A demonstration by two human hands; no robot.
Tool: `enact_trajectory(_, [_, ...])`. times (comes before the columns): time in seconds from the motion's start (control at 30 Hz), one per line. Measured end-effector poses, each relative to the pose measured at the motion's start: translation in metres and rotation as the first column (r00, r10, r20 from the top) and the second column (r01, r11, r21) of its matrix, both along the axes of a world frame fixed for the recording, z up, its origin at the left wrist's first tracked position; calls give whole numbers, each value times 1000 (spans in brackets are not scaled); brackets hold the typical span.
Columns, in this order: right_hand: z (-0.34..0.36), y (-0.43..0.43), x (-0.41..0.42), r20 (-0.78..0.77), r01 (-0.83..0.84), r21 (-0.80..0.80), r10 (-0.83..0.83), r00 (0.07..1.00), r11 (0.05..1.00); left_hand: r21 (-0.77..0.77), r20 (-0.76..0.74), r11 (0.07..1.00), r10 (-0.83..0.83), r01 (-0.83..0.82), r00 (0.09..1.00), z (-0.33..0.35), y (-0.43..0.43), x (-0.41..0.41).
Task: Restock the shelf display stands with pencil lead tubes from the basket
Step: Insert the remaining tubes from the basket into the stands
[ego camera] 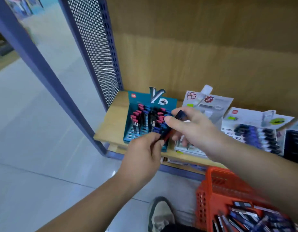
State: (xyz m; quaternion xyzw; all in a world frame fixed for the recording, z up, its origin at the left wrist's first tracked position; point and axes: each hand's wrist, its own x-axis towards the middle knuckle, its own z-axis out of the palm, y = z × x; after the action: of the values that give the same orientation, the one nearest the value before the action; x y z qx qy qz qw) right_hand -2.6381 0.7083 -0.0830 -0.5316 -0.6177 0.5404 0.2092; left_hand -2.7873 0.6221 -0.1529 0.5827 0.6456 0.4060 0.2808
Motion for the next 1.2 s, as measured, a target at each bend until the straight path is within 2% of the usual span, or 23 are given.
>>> enact_trajectory(0.07, [3, 2, -9, -61, -20, 93, 26, 998, 995, -24, -24, 1000, 11, -12, 1000, -5, -2, -16])
enact_trajectory(0.2, [0, 13, -30, -118, -60, 89, 70, 991, 994, -87, 18, 994, 69, -67, 997, -12, 4, -42])
enact_trajectory(0.27, [-2, 21, -38, -63, -77, 145, 87, 994, 986, -179, 16, 976, 132, -127, 991, -19, 12, -56])
enact_trajectory(0.4, [-20, 41, -52, 172, -133, 370, 73, 982, 920, -284, -135, 942, 142, -176, 981, -39, 28, -81])
enact_trajectory(0.53, [-49, 46, -70, 243, -134, 439, 26, 970, 889, -359, -229, 920, 75, -156, 970, -53, 39, -85])
enact_trajectory(0.63, [-60, 51, -79, 297, -158, 493, 6, 955, 856, -347, -243, 927, 60, -144, 968, -63, 43, -86])
enact_trajectory(0.93, [-57, 60, -86, 536, -345, 453, 58, 842, 822, -339, -192, 923, 122, -182, 974, -68, 44, -91])
enact_trajectory(1.2, [-43, 58, -104, 648, -457, 364, 132, 750, 811, -325, -168, 927, 140, -188, 976, -68, 43, -91])
